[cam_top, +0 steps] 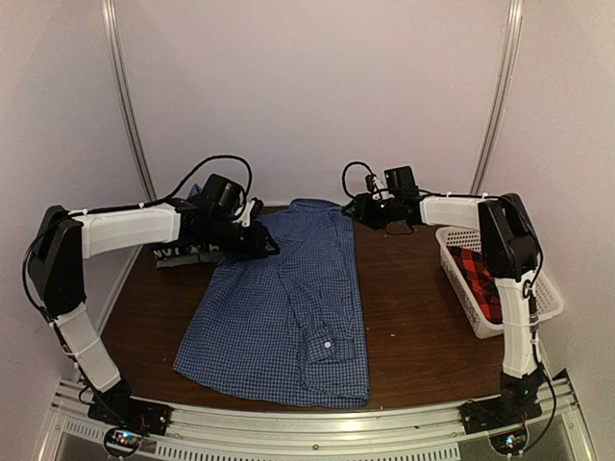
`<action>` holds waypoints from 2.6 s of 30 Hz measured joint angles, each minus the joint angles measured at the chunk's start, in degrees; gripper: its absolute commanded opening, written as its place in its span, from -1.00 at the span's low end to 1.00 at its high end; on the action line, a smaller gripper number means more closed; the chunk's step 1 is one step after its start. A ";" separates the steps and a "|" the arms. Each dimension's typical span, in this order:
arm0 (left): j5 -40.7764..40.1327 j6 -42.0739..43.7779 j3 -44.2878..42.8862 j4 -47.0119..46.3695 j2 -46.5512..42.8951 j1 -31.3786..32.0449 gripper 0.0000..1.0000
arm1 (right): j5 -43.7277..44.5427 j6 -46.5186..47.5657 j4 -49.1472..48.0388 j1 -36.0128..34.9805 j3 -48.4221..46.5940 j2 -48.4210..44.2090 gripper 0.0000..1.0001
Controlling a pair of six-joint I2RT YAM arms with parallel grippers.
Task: Fold and stack the long sleeve shirts
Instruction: Smooth out the 1/3-folded shirt at the center of the board, then move the 1/3-folded shirt to the center of the board.
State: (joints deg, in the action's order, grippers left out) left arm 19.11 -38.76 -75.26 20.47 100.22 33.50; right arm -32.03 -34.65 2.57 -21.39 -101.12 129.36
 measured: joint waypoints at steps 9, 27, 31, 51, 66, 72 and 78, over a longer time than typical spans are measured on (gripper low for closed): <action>-0.55 -1.16 3.78 -0.15 -2.58 0.96 -0.28 | 2.05 3.02 4.81 0.00 7.76 -1.03 -0.11; -6.56 -3.28 7.48 -0.63 -10.10 1.11 -0.27 | 5.38 4.98 6.82 -1.42 5.66 3.41 -0.56; -9.09 -3.39 8.02 -0.39 -11.54 1.11 -0.26 | 5.99 4.66 6.78 -1.95 5.46 3.82 -0.80; -18.45 -3.10 21.03 6.67 -8.96 8.59 -0.27 | 7.10 9.01 10.16 0.66 2.69 5.14 -1.00; -12.83 -3.10 4.44 7.82 10.25 21.44 -0.27 | 11.21 14.86 12.72 7.93 6.45 1.64 -1.00; -10.27 -3.04 -1.42 9.31 13.88 24.72 -0.27 | 13.62 15.47 13.07 11.26 9.66 -0.70 -1.00; -9.53 -3.06 -4.20 11.13 14.32 25.57 -0.27 | 14.49 15.82 13.97 12.04 9.94 -1.22 -0.77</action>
State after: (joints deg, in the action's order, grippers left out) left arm 9.58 -41.82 -79.46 31.59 114.54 59.07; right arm -17.54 -18.83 16.53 -9.34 -91.18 128.14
